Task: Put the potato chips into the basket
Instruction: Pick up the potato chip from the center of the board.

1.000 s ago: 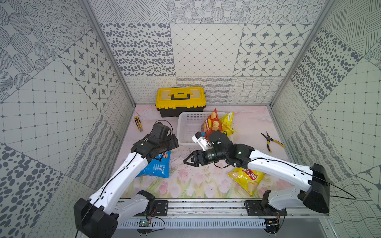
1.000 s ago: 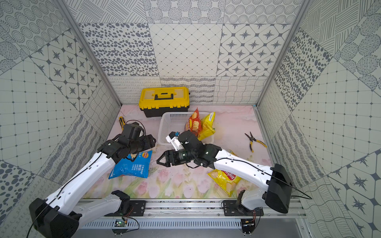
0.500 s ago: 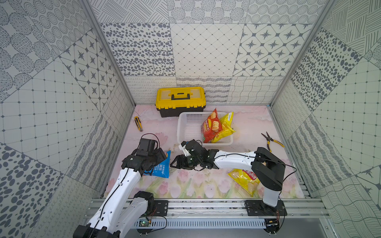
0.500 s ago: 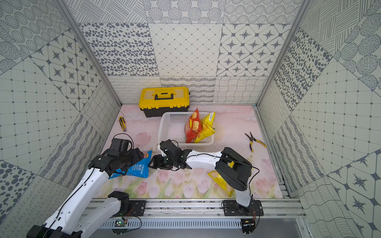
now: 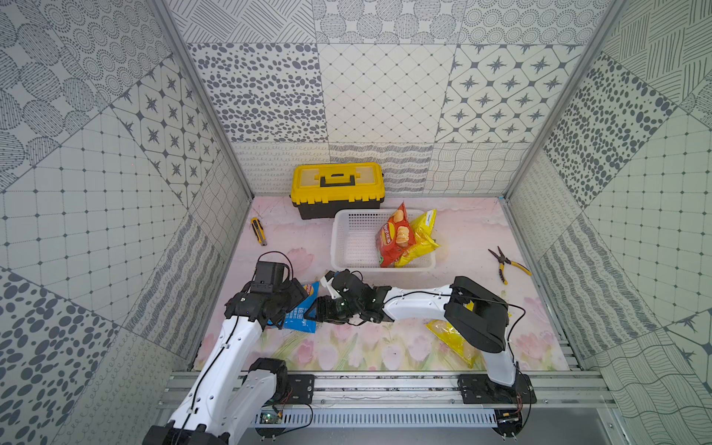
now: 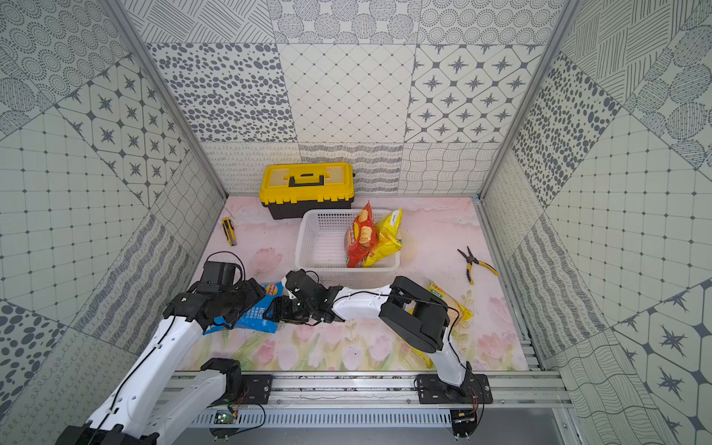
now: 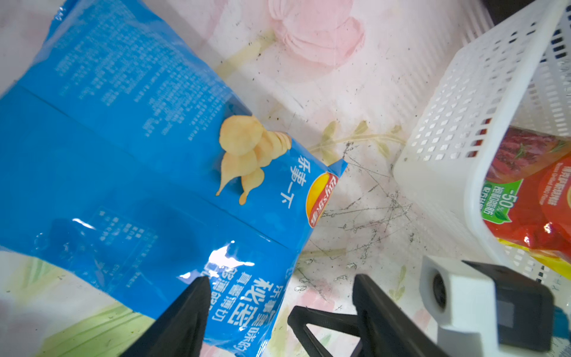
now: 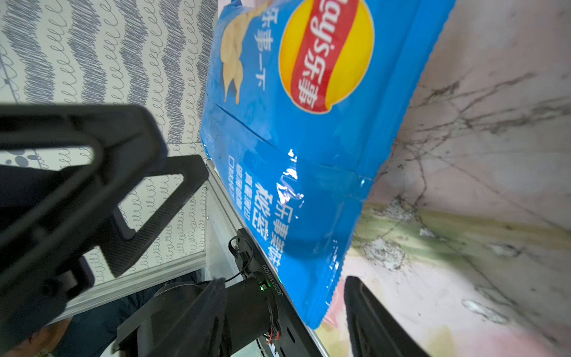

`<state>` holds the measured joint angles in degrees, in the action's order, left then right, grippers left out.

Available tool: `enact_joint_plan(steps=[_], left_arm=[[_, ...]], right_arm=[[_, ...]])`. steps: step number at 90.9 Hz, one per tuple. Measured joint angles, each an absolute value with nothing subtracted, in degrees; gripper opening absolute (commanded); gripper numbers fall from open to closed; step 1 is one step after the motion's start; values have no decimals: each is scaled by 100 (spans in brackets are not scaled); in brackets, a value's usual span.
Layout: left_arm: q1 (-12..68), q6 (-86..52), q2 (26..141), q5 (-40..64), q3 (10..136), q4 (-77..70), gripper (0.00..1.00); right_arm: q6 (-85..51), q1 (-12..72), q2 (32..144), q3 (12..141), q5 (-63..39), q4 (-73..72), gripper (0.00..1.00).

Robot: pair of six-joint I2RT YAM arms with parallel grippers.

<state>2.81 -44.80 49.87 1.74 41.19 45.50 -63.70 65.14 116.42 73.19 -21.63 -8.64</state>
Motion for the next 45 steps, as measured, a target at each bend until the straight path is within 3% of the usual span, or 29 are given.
enact_joint_plan(steps=[45], left_arm=[[279,-4495,4821,252,4119,4565,78]], right_arm=[[-6692,6506,12077,7358,-2311,-1199,55]])
